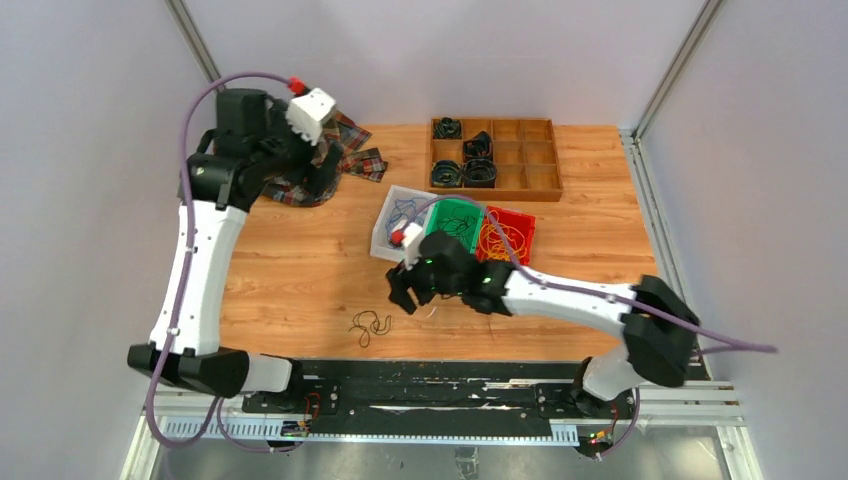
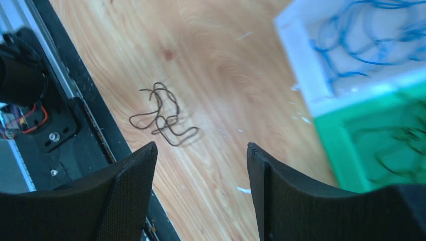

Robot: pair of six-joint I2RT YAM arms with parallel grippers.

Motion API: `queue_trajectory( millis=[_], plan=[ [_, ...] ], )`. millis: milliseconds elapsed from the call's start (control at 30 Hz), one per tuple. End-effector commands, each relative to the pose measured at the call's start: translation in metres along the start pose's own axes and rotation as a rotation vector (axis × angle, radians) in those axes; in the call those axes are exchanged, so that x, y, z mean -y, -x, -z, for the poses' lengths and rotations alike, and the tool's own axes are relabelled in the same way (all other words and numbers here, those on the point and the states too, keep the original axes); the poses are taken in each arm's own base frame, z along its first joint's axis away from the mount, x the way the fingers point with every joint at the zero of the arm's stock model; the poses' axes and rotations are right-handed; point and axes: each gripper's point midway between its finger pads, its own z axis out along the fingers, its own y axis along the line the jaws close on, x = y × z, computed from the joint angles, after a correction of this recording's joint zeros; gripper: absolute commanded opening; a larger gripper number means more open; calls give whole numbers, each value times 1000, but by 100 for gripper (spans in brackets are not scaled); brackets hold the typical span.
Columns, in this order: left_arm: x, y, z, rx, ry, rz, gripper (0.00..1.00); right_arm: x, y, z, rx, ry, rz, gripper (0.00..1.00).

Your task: Untangle the cables

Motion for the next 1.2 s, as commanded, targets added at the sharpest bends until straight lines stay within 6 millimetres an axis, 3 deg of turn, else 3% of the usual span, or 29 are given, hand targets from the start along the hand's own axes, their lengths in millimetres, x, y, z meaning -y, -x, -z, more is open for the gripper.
queue_trajectory(
  millis=[0,67,167,267,400,600,767,933,1067,1167],
  plan=[
    [-27,-68,23,-172,117,185,98,-29,-25,-47,-118,39,85,66],
    [-31,-90,31,-224,121,226,98,-27,-54,-72,-205,36,68,66],
    [-26,-115,36,-303,106,262,98,-22,-80,-96,-266,15,49,64],
    [-19,-128,38,-347,89,275,98,-19,-94,-110,-297,6,42,60],
    [-14,-131,40,-349,82,291,98,-15,-102,-117,-313,-14,30,48],
    [-9,-138,39,-363,69,293,98,-19,-98,-112,-298,5,20,35],
    [-5,-144,43,-366,66,265,98,-19,-66,-88,-224,-6,40,49],
    [-1,-158,39,-383,69,264,98,-42,-38,-70,-147,78,27,60],
    [-2,-166,37,-381,88,248,98,-68,-41,-81,-165,150,54,64],
    [-1,-168,38,-386,86,239,98,-74,-56,-96,-225,155,73,61]
  ],
)
